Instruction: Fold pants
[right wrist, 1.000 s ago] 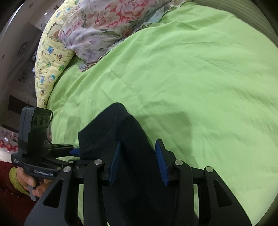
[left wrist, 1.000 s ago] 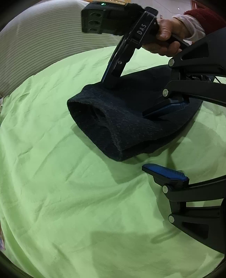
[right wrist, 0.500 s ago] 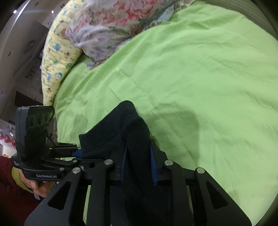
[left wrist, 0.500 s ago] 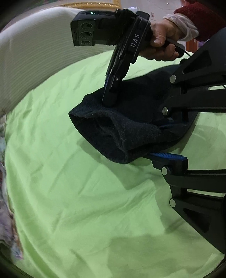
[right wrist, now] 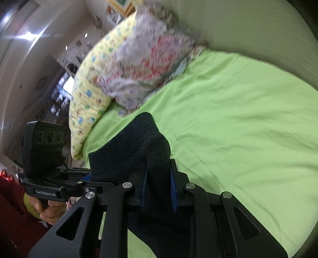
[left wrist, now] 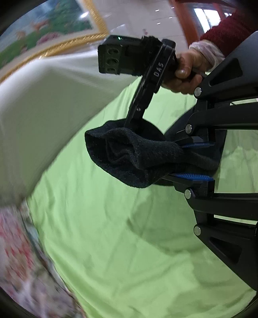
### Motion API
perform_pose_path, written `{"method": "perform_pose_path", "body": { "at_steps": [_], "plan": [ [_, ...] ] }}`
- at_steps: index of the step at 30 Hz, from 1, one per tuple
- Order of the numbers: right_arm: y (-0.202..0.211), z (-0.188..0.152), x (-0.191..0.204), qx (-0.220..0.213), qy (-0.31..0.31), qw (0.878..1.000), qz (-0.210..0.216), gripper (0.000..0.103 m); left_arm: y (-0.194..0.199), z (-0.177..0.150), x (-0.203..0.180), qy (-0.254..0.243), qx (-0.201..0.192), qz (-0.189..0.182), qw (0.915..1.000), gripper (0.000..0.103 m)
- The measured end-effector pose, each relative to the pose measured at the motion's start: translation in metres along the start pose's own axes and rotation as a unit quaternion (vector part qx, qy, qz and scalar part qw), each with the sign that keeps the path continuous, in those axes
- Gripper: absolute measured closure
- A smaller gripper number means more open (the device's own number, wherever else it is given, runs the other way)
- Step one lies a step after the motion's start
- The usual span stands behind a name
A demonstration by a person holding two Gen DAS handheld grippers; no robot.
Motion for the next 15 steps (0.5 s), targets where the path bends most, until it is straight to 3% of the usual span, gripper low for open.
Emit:
{"method": "perform_pose_path", "body": {
  "at_steps": [8,15],
  "plan": [
    [0.079,-0.019,-0.006,-0.083,-0.032,0.996,-0.018,0.083,0.002,-0.022,-0.079,-0.076,0.019,-0.048,0.9958,0.083],
    [0.135,-0.054,-0.023,-0.139,-0.07,0.987,-0.041,0.084,-0.012,-0.06,-0.143,-0.142,0.05,-0.07,0.9861,0.083]
  ]
}}
Point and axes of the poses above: each gripper's, at about its wrist camera, not at the fingertips, and y roughly against the way its jaws point, x to its left, z to its top, the point moved 8 cm from there along -y, roughly the way its jaws point, and after that the axes turned 7 degrees about -x, right-handed, at the moved point
